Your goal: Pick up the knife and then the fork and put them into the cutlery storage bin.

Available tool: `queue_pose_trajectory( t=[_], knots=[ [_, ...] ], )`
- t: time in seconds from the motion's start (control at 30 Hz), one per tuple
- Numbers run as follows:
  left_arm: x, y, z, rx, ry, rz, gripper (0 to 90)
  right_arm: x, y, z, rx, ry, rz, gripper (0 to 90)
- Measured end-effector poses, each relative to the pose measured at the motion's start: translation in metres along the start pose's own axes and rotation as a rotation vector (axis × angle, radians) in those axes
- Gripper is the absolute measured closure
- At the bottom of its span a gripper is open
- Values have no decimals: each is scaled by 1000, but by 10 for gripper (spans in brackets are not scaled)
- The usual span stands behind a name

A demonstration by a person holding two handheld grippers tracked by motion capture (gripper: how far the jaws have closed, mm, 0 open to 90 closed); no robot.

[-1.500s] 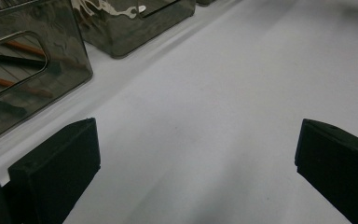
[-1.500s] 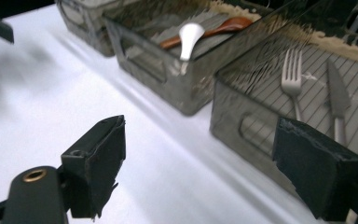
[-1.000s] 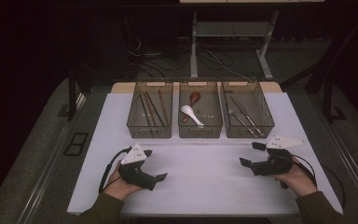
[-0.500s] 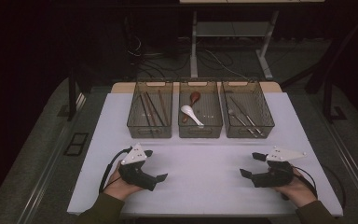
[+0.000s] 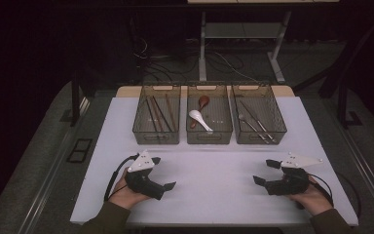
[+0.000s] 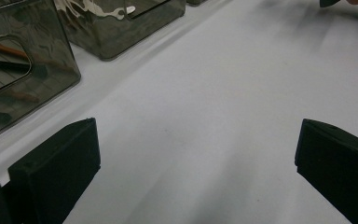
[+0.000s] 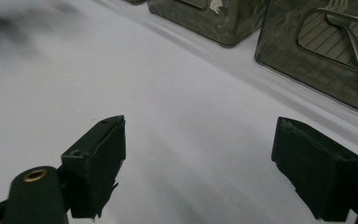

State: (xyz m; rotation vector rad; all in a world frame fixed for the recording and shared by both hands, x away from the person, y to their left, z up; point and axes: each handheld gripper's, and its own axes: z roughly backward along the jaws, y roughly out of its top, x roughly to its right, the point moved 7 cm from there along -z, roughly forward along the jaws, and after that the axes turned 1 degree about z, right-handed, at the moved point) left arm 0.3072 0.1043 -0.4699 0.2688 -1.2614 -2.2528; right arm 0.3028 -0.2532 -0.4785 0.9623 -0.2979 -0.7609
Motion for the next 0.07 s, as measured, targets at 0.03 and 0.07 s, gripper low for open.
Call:
queue_pose_trajectory(
  t=[0.03, 0.07],
  knots=[
    [0, 0, 0, 0, 0, -1, 0, 0, 0, 0, 0, 0, 3, 176],
    [0, 0, 0, -1, 0, 0, 0, 0, 0, 0, 0, -1, 6, 176]
  ],
)
